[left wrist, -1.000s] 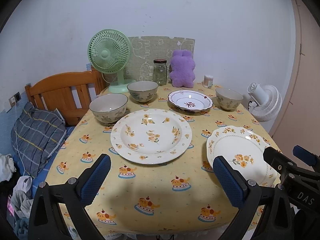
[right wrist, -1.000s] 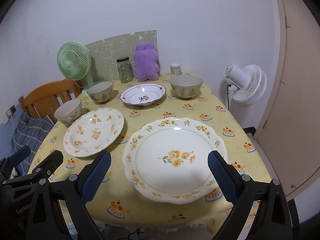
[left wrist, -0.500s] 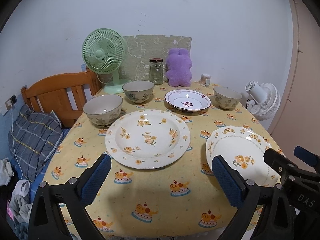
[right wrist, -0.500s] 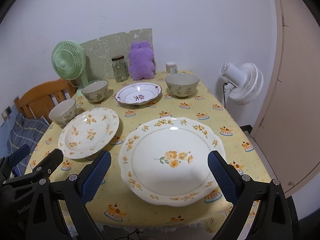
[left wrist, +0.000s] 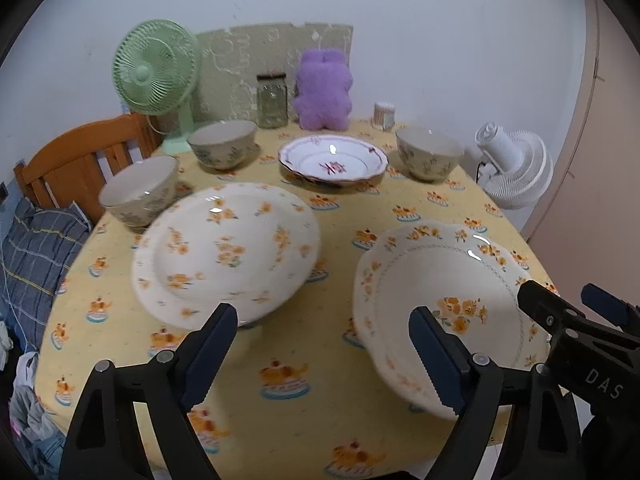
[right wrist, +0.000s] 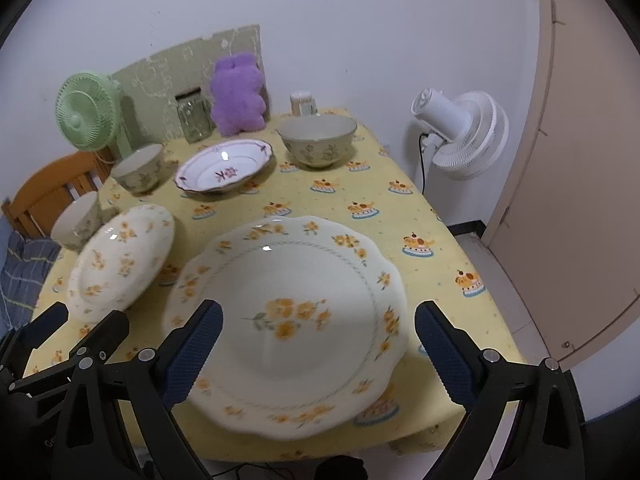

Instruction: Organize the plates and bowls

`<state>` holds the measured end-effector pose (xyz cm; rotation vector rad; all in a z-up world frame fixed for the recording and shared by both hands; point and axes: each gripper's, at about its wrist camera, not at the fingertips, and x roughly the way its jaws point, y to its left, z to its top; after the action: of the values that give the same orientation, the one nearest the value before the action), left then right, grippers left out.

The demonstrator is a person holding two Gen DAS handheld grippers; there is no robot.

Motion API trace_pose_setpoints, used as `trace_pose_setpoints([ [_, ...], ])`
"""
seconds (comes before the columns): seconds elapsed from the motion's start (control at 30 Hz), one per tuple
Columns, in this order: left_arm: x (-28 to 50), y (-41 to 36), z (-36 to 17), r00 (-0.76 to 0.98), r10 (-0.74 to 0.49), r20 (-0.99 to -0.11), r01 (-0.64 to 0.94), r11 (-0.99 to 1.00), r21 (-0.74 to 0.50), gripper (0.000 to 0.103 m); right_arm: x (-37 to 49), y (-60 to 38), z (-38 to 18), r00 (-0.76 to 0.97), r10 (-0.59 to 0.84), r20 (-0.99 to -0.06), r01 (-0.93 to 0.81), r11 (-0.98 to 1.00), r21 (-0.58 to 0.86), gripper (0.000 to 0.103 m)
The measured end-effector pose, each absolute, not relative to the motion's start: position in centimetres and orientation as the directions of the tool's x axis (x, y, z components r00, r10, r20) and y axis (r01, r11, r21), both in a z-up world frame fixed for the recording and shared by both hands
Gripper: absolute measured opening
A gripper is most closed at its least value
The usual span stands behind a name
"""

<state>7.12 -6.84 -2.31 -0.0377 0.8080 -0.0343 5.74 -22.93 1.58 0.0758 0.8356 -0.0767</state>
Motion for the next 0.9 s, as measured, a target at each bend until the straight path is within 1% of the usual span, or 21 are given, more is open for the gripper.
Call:
trace_pose_setpoints([
  [0.13,8.8,-8.4,-3.5,0.657,-0.035,-0.753,0.001,0.999,-0.046,0.086,7.8,-24.6,0.3,0.634,-0.028,-0.773,0.086,0.996,0.034,0.094],
  [0.33,10.9,-10.4,-5.8,0.588,-0.011,-0.809,-0.032,0.999,-0.037,0.085,10.9,-26.6,-2.0,0.569,-0.016,-0.822,0.068,0.997,0.027,0.094],
  [0.5,11.7,-11.6,-7.4,0.546,0.001,-0.838,-0.037,0.999,-0.023,0.083,12.2,-27.4,-3.5,0.520,0.010,-0.854,0.046,0.998,0.039,0.094],
  [0.53,11.9,-11.8,-7.7,0.537,0.002,-0.844,-0.039,0.999,-0.022,0.082,12.3,-27.5,-3.9,0.513,0.012,-0.858,0.042,0.998,0.039,0.094],
  [0.63,12.4,-12.2,-8.7,0.501,-0.008,-0.865,-0.044,0.998,-0.035,0.072,13.0,-27.6,-5.0,0.485,0.006,-0.875,0.038,0.999,0.028,0.094],
  [0.7,12.5,-12.3,-8.9,0.497,-0.018,-0.867,-0.052,0.997,-0.051,0.072,13.4,-27.8,-5.6,0.468,0.009,-0.884,0.032,0.999,0.027,0.093],
  [0.8,12.6,-12.7,-8.8,0.497,-0.005,-0.868,-0.060,0.997,-0.040,0.073,14.0,-28.0,-6.2,0.449,0.026,-0.893,0.030,0.999,0.044,0.088],
  [0.87,12.9,-12.7,-8.8,0.493,-0.003,-0.870,-0.069,0.997,-0.042,0.073,14.4,-28.1,-6.5,0.432,0.046,-0.901,0.021,0.998,0.062,0.081],
  [0.9,12.9,-12.7,-8.8,0.490,-0.002,-0.872,-0.073,0.996,-0.044,0.073,14.6,-28.1,-6.7,0.424,0.061,-0.904,0.015,0.997,0.074,0.080],
])
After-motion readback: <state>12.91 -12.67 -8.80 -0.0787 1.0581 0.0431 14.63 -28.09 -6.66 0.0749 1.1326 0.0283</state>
